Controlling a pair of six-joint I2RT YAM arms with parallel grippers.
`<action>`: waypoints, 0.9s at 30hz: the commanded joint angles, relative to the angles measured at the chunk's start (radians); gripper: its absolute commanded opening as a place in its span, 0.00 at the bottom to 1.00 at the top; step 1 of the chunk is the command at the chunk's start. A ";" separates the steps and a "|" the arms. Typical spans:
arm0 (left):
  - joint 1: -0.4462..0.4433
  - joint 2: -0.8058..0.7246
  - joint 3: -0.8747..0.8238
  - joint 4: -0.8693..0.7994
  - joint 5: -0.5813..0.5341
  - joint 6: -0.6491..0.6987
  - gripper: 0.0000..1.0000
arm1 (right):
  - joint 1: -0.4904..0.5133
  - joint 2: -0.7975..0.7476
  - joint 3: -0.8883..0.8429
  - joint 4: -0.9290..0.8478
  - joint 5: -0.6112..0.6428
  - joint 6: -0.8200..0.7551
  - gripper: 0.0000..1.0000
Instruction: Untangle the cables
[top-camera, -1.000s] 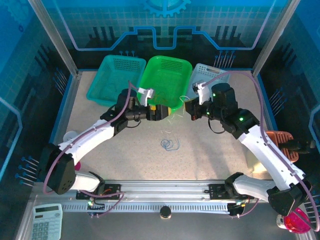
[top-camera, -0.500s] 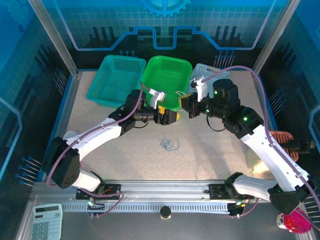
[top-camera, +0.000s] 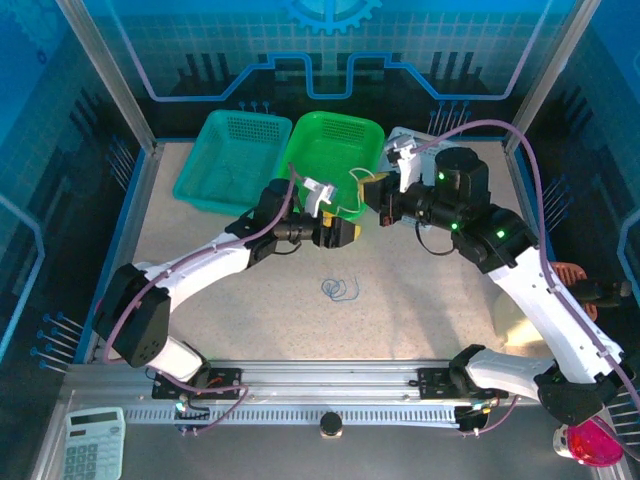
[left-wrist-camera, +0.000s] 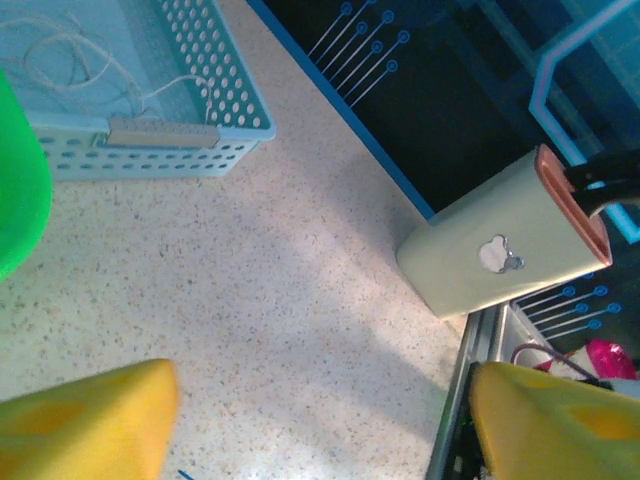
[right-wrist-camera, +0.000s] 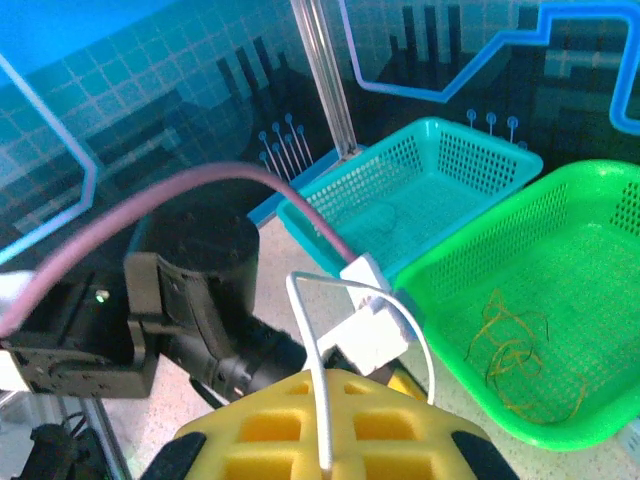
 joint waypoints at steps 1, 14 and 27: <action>-0.005 0.001 -0.050 0.037 0.012 0.019 0.64 | 0.008 0.011 0.055 0.004 0.038 -0.008 0.00; -0.006 0.004 -0.130 0.060 -0.002 0.004 0.05 | -0.159 0.048 0.117 0.040 0.142 0.087 0.00; -0.004 -0.057 -0.119 0.049 -0.028 -0.008 0.78 | -0.306 0.120 0.182 0.083 0.189 0.177 0.00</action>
